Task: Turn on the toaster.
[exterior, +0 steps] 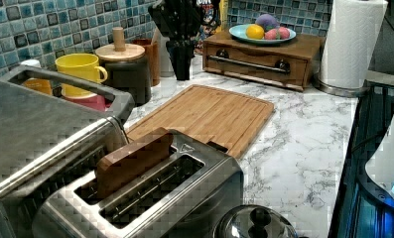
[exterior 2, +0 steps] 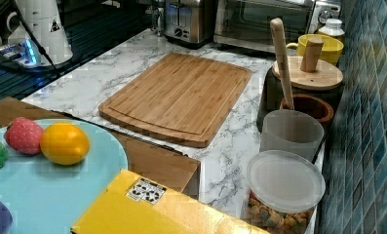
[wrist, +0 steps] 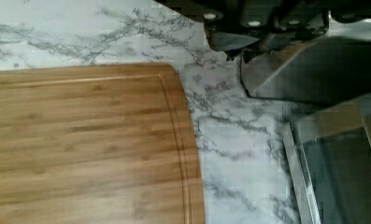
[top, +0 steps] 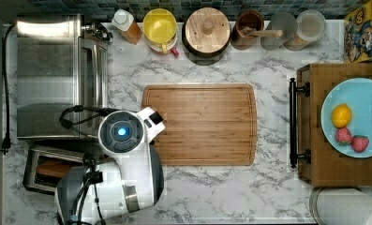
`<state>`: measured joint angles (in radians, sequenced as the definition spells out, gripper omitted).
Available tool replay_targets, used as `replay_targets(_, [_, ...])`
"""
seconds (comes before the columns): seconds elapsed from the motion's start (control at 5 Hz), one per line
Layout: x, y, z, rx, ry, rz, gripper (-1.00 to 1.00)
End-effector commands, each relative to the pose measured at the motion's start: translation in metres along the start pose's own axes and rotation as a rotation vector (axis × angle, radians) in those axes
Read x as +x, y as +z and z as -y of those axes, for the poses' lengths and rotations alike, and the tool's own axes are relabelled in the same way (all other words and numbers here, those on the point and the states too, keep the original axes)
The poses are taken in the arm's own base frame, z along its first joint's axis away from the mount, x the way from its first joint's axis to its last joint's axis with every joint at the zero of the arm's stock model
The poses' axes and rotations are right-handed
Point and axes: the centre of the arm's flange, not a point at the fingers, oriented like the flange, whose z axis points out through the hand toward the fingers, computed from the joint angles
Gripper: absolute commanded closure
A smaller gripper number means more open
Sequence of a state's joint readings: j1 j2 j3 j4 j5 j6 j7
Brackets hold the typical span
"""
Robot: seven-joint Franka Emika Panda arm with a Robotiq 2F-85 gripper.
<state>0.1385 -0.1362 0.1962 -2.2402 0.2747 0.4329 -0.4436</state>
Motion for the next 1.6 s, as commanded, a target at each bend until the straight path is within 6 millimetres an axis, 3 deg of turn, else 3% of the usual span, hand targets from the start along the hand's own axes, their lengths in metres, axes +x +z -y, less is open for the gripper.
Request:
replay_targets(0.2, [-0.069, 0.039, 0.004, 0.052, -0.074, 0.086, 1.00])
replay_targets(0.6, [-0.102, 0.044, 0.016, 0.104, -0.174, 0.037, 1.00])
replay_targets(0.8, [-0.105, 0.052, 0.023, 0.120, -0.212, 0.045, 1.00])
replay_targets(1.2, [-0.100, 0.072, 0.027, 0.116, -0.194, 0.031, 1.00])
replay_targets(1.6, [-0.090, 0.079, 0.026, 0.149, -0.146, 0.027, 1.00])
